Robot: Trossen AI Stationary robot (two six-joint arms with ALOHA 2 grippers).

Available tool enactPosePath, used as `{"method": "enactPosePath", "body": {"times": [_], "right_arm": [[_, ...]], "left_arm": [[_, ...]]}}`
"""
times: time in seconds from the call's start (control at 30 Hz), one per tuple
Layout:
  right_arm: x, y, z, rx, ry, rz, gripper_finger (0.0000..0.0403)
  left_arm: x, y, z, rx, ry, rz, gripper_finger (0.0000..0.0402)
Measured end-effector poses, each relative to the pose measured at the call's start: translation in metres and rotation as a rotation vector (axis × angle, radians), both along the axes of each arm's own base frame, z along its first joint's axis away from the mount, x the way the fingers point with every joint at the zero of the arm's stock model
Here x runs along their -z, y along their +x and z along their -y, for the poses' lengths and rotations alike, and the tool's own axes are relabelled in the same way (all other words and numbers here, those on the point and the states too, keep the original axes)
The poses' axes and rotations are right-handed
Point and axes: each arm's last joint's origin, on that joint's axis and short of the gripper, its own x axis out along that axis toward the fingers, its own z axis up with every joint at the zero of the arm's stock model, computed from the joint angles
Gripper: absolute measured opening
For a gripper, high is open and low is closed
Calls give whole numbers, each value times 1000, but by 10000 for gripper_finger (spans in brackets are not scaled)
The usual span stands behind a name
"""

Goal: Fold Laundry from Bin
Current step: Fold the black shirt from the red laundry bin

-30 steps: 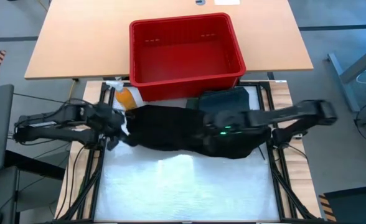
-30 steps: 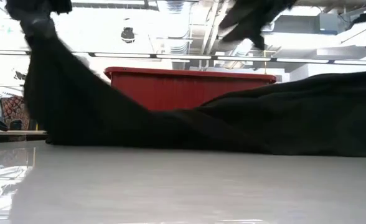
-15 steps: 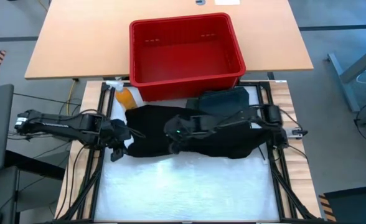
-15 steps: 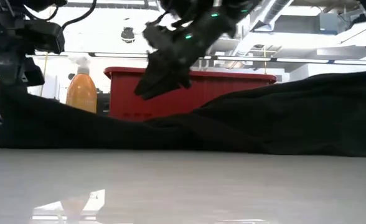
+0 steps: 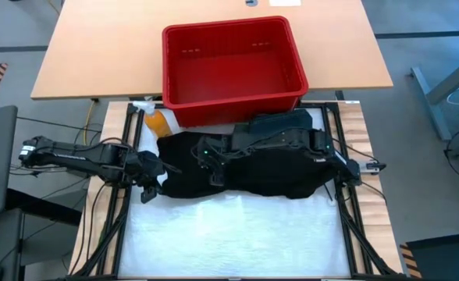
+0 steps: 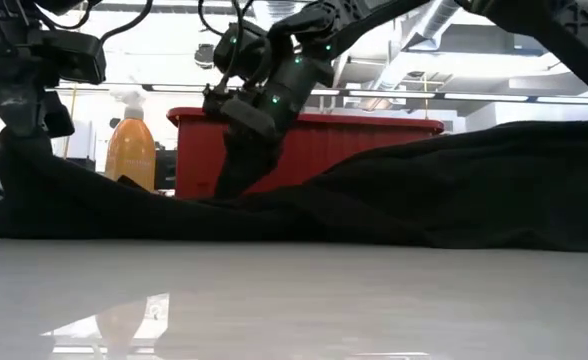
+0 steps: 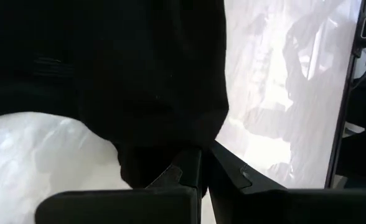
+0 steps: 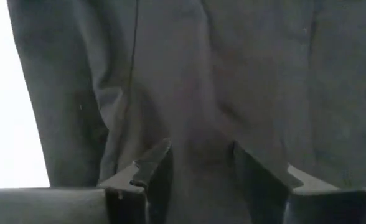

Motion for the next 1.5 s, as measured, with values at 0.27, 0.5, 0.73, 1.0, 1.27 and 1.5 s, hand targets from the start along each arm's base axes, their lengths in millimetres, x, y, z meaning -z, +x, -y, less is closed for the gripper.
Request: {"method": "enactPosePath", "body": {"times": [0.27, 0.5, 0.73, 1.0, 1.27, 1.5], "right_arm": [[-1, -2, 3, -31, -14, -7, 58], [-23, -11, 0, -75, 54, 4, 14], [-70, -32, -30, -40, -60, 19, 20], [-45, -31, -4, 67, -46, -93, 143], [-37, -37, 24, 87, 56, -130, 246], [-8, -36, 26, 54, 48, -74, 244]], "left_arm": [[-1, 1, 0, -4, 9, 11, 0], [-1, 2, -1, -2, 42, 28, 0], [-1, 2, -2, 11, 80, 41, 0], [-2, 4, -1, 24, 83, 68, 0], [-3, 5, -1, 48, 102, 86, 0], [-3, 5, -2, -7, 88, 79, 0]]}}
